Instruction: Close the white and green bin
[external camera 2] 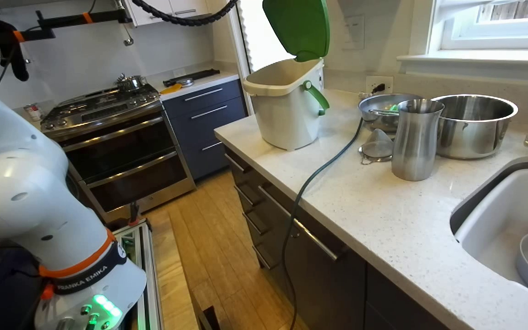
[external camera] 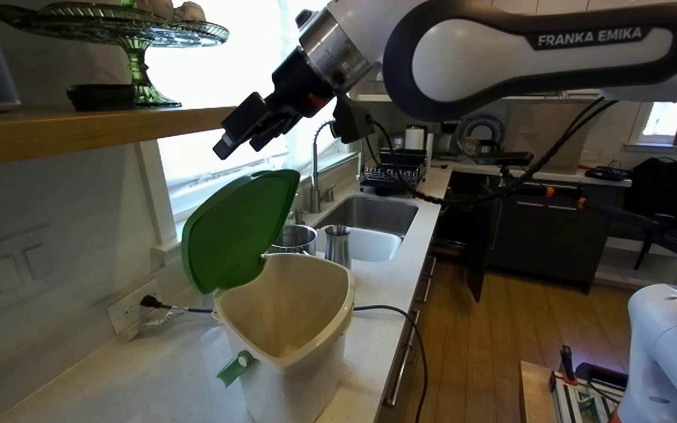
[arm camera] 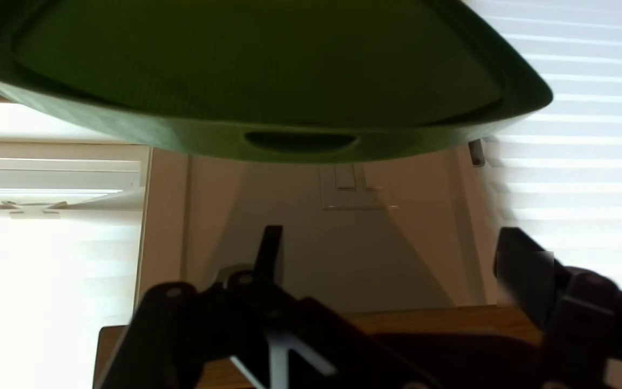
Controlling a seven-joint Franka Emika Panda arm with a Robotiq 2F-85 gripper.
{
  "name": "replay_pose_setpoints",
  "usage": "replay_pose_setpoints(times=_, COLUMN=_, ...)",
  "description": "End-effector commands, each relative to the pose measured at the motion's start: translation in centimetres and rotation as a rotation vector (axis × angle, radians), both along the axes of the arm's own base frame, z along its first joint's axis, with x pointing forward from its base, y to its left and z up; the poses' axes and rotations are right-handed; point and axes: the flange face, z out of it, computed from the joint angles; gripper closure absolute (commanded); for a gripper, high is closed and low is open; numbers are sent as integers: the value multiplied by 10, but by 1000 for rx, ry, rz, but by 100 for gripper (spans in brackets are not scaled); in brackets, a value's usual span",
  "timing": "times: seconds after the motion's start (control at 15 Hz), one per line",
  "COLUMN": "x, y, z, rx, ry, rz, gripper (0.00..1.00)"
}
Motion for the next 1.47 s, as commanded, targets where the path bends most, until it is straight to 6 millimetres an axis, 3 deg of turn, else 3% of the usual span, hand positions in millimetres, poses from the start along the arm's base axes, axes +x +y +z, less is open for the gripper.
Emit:
replay_pose_setpoints(times=0.0, x=22, y=-4, z=-3, rx=-16, ry=20, rz=-14, gripper=0)
replay_pose_setpoints(times=0.27, x=33, y=-12, z=-10, rx=-16, ry=52, rz=-43, gripper=0)
replay_pose_setpoints(times=0.53, x=31, y=-18, z=-16, rx=-52, ry=183, rz=-80, gripper=0)
replay_pose_setpoints(times=1.0, x=18, y=-22, z=-21, rx=-107, ry=385, rz=-111, gripper=0)
replay_pose_setpoints(times=1.4, x=-5, y=-24, z=-10, rx=-102, ry=439, rz=-90, gripper=0)
